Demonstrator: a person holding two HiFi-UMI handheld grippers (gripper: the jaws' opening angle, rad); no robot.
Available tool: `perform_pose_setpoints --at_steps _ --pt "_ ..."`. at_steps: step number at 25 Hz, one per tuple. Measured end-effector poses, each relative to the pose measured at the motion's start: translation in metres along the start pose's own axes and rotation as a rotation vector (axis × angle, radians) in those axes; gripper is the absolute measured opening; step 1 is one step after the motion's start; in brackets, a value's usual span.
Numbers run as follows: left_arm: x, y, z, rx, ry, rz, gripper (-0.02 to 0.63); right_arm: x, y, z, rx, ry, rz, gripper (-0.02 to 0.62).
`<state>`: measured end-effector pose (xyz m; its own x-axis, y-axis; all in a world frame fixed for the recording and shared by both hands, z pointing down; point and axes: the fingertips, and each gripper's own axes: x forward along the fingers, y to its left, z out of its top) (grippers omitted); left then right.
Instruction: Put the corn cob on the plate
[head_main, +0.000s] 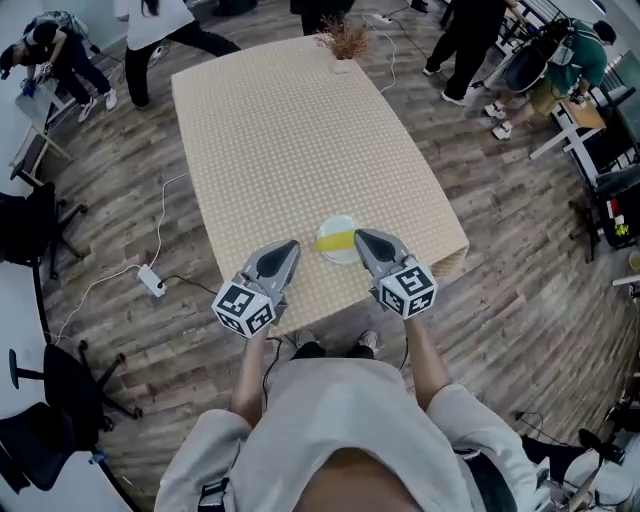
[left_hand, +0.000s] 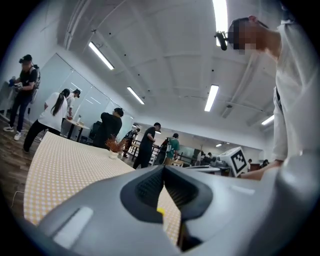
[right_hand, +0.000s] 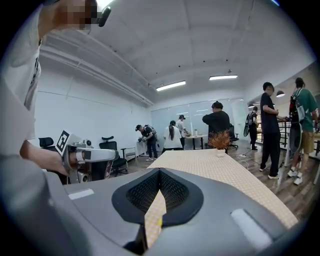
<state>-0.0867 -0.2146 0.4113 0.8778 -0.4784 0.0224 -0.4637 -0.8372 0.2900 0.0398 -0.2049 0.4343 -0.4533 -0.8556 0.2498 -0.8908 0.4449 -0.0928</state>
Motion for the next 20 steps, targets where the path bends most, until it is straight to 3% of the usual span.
perform_pose_setpoints --at_steps 6,12,20 --pt "-0.005 -0.043 -0.006 0.023 0.03 -0.029 0.008 -0.046 0.012 0.002 0.042 -0.075 -0.019 -0.002" --pt "-0.026 -0.1 -0.019 0.047 0.025 0.013 0.008 -0.103 0.031 -0.015 0.012 -0.085 -0.01 -0.002" --pt "-0.054 -0.211 -0.063 0.048 0.028 0.054 0.008 -0.189 0.064 -0.037 -0.06 -0.095 0.029 -0.002"
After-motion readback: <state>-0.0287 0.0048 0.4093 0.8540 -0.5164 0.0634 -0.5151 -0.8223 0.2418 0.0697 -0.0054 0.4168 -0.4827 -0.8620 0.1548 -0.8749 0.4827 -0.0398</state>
